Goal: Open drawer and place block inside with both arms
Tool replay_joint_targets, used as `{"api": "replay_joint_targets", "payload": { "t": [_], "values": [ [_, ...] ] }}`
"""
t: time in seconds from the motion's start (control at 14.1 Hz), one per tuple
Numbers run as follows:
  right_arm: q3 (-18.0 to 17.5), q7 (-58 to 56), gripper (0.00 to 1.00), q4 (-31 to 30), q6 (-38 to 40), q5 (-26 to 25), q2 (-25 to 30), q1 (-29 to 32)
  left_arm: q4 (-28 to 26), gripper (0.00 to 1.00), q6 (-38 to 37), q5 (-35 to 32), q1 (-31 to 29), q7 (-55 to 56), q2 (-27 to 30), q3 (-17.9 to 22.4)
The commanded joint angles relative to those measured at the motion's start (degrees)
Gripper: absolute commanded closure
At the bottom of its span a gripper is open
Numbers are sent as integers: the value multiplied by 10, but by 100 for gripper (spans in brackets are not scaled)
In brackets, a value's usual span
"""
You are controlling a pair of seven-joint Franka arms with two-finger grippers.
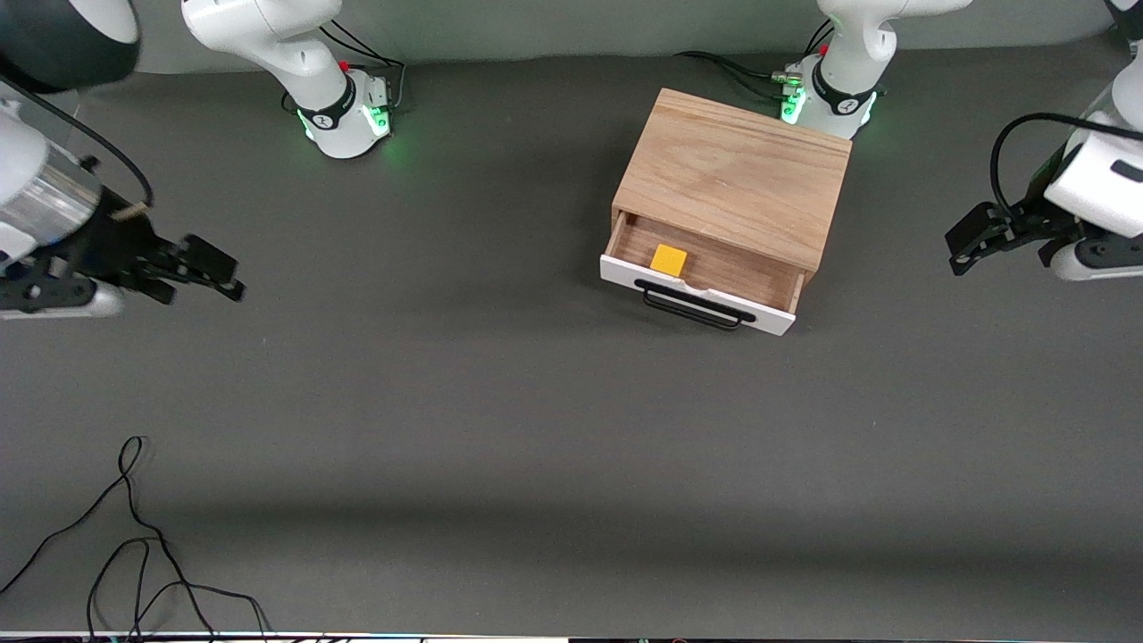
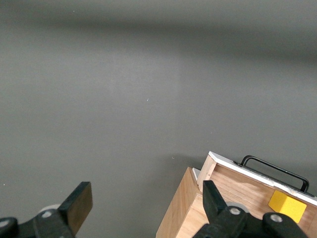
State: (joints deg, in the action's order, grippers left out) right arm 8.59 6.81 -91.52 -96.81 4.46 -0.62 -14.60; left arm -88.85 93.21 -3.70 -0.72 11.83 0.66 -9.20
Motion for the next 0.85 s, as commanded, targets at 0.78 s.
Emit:
{"api": "replay_joint_targets", "payload": {
  "t": [0.78],
  "values": [
    [-111, -27, 0, 14, 11, -26, -8, 113, 31, 1, -137, 29, 22, 63, 7, 18]
  ]
}}
